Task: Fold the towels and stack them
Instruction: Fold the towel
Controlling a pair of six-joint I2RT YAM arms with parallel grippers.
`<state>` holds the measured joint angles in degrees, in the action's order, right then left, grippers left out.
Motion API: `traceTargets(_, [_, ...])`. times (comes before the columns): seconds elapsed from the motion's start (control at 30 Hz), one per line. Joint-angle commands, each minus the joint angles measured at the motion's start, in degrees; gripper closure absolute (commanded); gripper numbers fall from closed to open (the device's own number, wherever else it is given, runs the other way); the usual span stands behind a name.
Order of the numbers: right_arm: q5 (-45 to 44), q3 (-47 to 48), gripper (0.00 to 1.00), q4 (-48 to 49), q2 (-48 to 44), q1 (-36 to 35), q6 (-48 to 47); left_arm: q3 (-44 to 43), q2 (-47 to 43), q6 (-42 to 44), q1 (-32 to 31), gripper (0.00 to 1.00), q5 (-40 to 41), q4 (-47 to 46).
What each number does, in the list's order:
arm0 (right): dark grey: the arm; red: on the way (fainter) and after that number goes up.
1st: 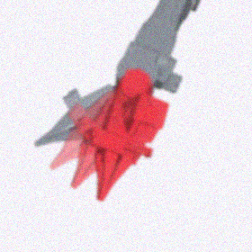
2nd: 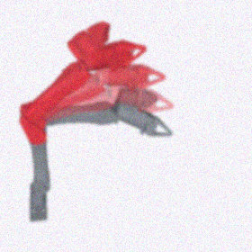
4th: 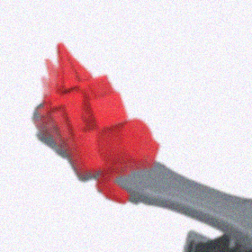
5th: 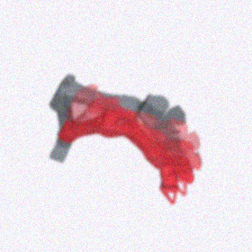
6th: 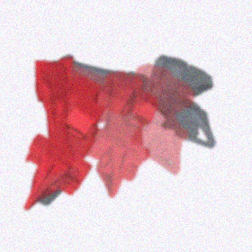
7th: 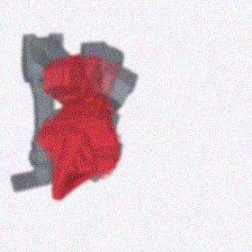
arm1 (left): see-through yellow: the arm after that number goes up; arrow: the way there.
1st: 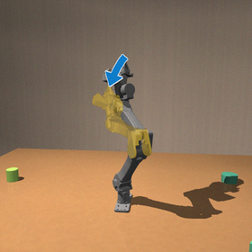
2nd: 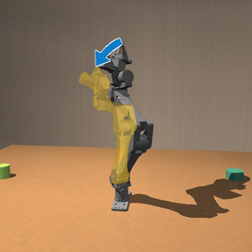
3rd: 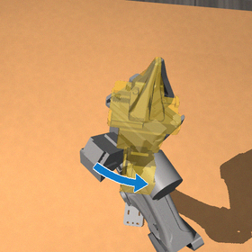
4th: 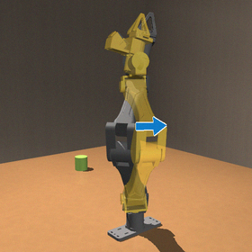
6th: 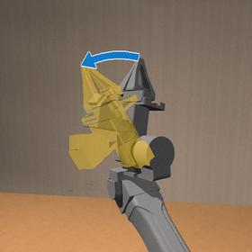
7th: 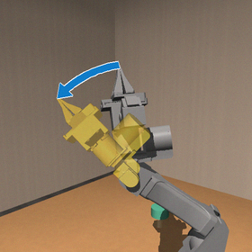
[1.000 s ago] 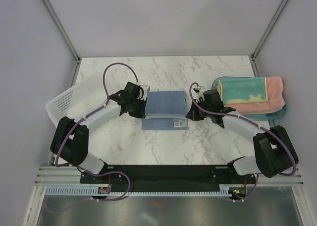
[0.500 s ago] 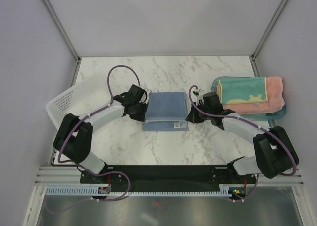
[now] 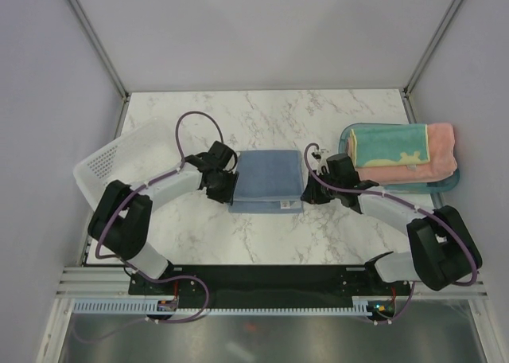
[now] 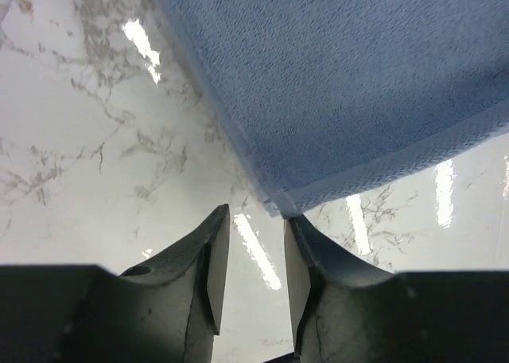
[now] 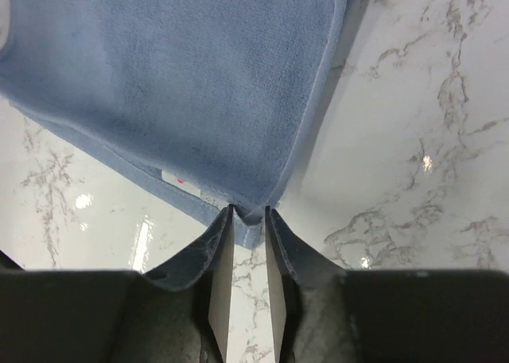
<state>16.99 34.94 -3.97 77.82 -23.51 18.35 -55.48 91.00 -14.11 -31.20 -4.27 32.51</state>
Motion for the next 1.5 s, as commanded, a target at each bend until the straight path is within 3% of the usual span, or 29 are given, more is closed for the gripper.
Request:
traceTargets(0.0, [-1.0,-0.75,0.7,-1.48,-2.14,0.04,0.11,0.2,-3.46,-1.1,0.18,0.58,2.25,3.7])
traceTargets(0.13, [-1.35,-0.14,0.56,-4.9,-4.43,0.04,1.25,-1.38,-5.22,-1.36,0.18,0.57,3.83,6.59])
traceTargets(0.3, [-0.47,1.8,0.55,-8.86,-6.54,0.04,2.57,-2.7,-7.76,-3.55,0.18,0.55,2.6,7.13])
traceTargets(0.53, [-1.79,3.12,0.56,-7.46,-2.68,-0.05,7.83,0.02,-6.19,-10.23,0.09,0.51,0.58,3.18])
traceTargets(0.8, [-5.92,0.04,0.57,-3.33,1.63,-0.22,20.92,4.33,-5.4,-17.79,0.09,0.52,0.58,-4.82])
traceTargets(1.27, [-6.8,-2.51,0.57,-0.25,3.21,-0.66,22.43,3.98,-0.56,-18.85,0.09,0.58,2.34,-5.44])
traceTargets(1.47, [-6.18,-3.03,0.66,1.07,3.92,-0.75,22.34,3.63,0.14,-18.67,0.09,0.64,1.38,-5.53])
